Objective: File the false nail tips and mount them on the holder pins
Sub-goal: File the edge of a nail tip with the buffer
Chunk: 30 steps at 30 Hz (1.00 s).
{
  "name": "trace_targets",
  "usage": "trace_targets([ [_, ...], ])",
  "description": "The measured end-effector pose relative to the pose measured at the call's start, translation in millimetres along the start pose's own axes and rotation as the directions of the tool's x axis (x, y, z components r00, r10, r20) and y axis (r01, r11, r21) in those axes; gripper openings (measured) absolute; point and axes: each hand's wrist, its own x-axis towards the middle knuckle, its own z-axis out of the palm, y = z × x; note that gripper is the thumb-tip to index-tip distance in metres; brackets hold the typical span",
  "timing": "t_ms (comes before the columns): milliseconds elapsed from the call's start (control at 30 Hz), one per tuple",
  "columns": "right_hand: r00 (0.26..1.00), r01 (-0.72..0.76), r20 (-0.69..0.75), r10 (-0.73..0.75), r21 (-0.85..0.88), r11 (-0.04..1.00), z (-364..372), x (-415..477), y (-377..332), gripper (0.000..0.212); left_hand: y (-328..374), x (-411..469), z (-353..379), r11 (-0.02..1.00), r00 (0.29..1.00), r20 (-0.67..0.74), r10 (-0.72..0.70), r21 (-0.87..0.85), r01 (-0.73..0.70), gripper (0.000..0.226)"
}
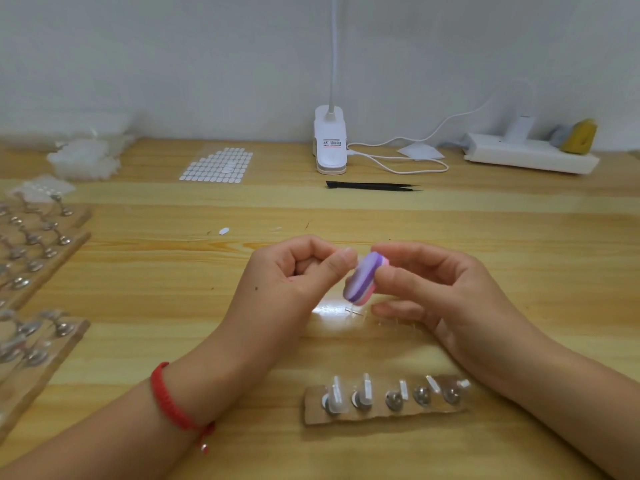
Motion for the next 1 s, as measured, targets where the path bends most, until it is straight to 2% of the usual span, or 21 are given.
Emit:
trace_targets([
  [133, 0.999, 0.01, -0.041, -0.007, 0.071, 0.997, -2.6, 0.8, -0.6, 0.032, -0.6, 0.0, 0.4, 1.0, 1.0, 0.012, -0.004, 0.004, 0.003, 0.024],
  [267, 1.0, 0.006, 0.014, -0.005, -0.024, 1.0, 0.5, -0.7, -0.4, 0.034, -0.5, 0.9, 0.2, 1.0, 1.0, 0.011, -0.003, -0.001, 0.003, 0.02],
  [367, 0.999, 0.005, -0.04, -0.003, 0.045, 0.999, -2.0, 0.3, -0.6, 0.034, -0.7, 0.6, 0.5, 1.0, 0.999, 0.039, -0.013, -0.02, 0.013, 0.018],
  [500, 0.999, 0.003, 0.032, -0.001, -0.07, 0.998, 0.8, -1.1, 0.4, 0.032, -0.2, 1.1, -1.1, 0.999, 0.999, 0.036, -0.02, -0.033, 0.021, 0.017],
  [633, 0.999, 0.015, -0.035, -0.015, 0.006, 1.0, -0.8, -0.8, 0.1, 0.035, 1.2, 0.2, 0.0, 0.999, 0.996, 0.088, -0.016, -0.031, 0.018, 0.017],
  [767, 0.999, 0.016, 0.053, -0.012, -0.088, 0.996, 1.9, -2.4, 0.3, 0.031, 0.9, -0.2, -1.2, 0.999, 0.997, 0.083, -0.008, -0.032, 0.011, 0.019],
  [900, 1.0, 0.002, 0.004, -0.001, -0.008, 1.0, -0.9, -0.4, 0.0, 0.031, 0.4, -0.8, -0.2, 1.0, 0.995, 0.102, -0.002, -0.011, 0.003, 0.021],
  [1000, 0.998, -0.013, 0.063, 0.02, -0.112, 0.994, 0.3, -1.5, 0.6, 0.033, -2.6, 0.8, -2.6, 1.0, 0.998, 0.066, -0.008, 0.018, 0.007, 0.02],
])
